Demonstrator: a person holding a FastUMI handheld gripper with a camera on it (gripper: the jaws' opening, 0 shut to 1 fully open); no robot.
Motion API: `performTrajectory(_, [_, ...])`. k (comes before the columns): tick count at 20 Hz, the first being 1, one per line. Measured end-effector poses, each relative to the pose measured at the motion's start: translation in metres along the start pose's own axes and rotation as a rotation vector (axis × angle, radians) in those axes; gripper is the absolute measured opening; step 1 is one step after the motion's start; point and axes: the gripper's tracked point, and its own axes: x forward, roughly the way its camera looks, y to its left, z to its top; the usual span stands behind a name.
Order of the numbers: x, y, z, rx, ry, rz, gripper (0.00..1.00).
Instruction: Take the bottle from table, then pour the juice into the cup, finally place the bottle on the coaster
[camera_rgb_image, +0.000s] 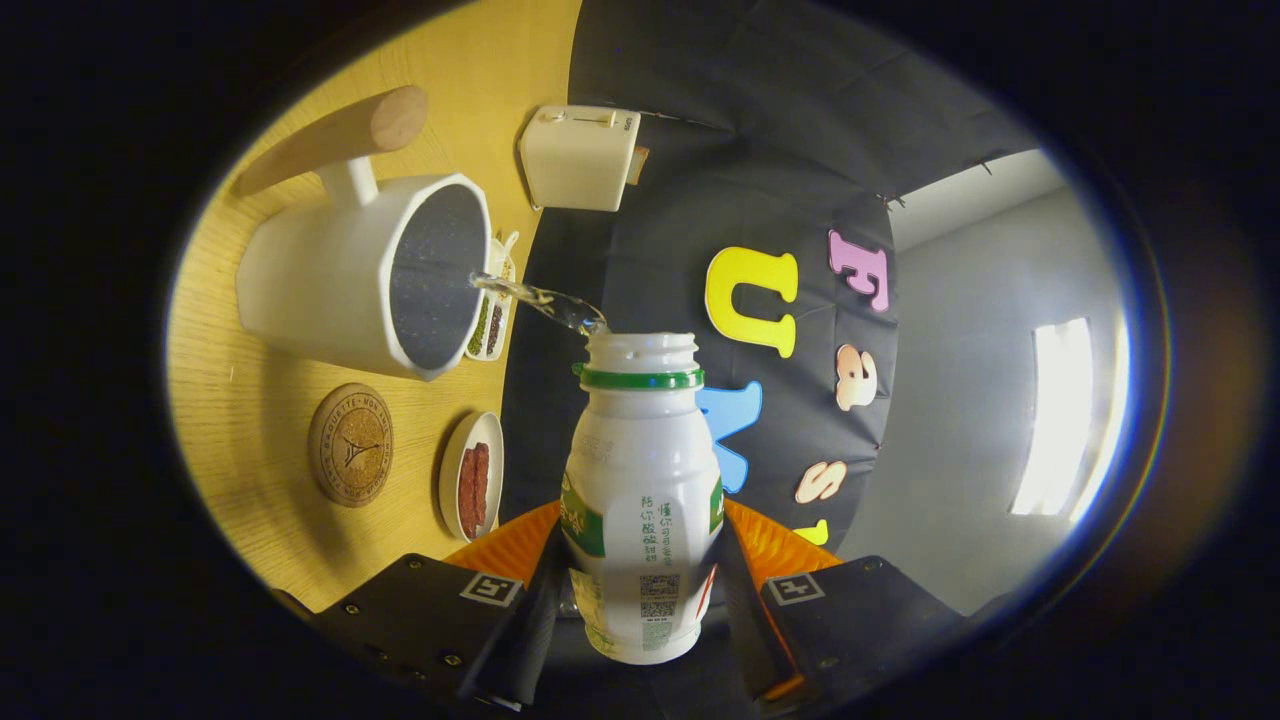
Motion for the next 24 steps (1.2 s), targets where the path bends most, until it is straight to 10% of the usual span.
performTrajectory(24, [0.004,-0.024,-0.003,-0.062,-0.007,-0.032,0.74])
